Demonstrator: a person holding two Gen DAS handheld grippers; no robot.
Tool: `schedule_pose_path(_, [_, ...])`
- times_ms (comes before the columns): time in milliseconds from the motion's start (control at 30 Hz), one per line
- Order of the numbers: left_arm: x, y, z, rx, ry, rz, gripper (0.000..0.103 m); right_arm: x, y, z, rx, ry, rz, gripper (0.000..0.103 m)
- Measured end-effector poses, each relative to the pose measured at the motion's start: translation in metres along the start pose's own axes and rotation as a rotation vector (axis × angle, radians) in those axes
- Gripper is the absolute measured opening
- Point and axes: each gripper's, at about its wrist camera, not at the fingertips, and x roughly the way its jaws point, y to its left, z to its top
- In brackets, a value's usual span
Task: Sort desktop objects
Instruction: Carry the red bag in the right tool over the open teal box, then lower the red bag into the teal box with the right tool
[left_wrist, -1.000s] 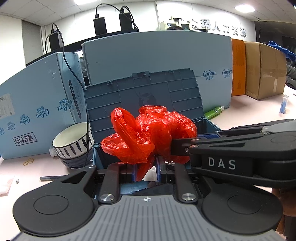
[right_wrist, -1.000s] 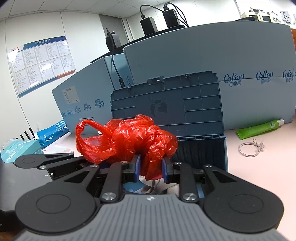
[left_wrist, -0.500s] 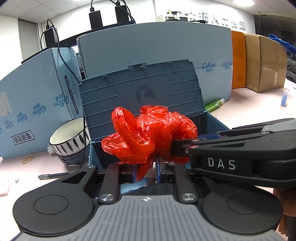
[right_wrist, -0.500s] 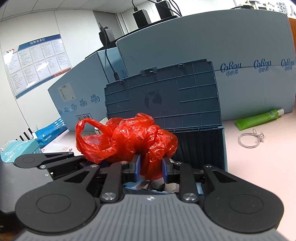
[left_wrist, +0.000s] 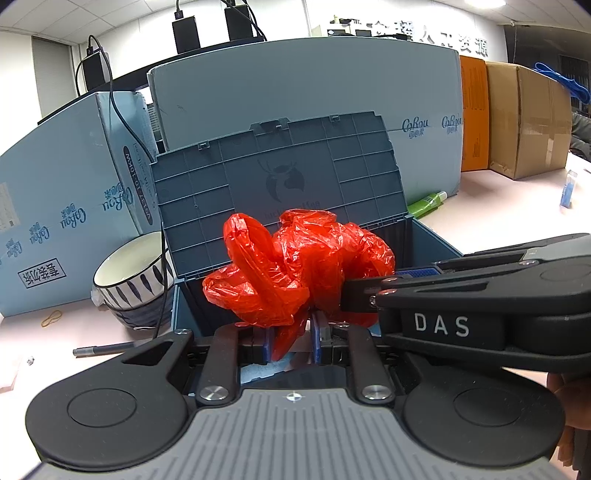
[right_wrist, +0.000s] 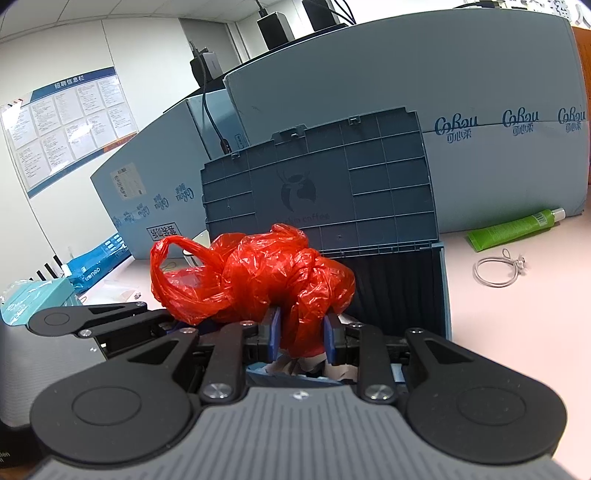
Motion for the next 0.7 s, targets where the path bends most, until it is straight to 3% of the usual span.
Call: schedule_pose_path(700, [0.0073,-0.0018,-0.0001,0.01,0.017,0.001,0.015,0.0055,-0.0011,0.0001,-0.011,0.023,-0.018,0.028])
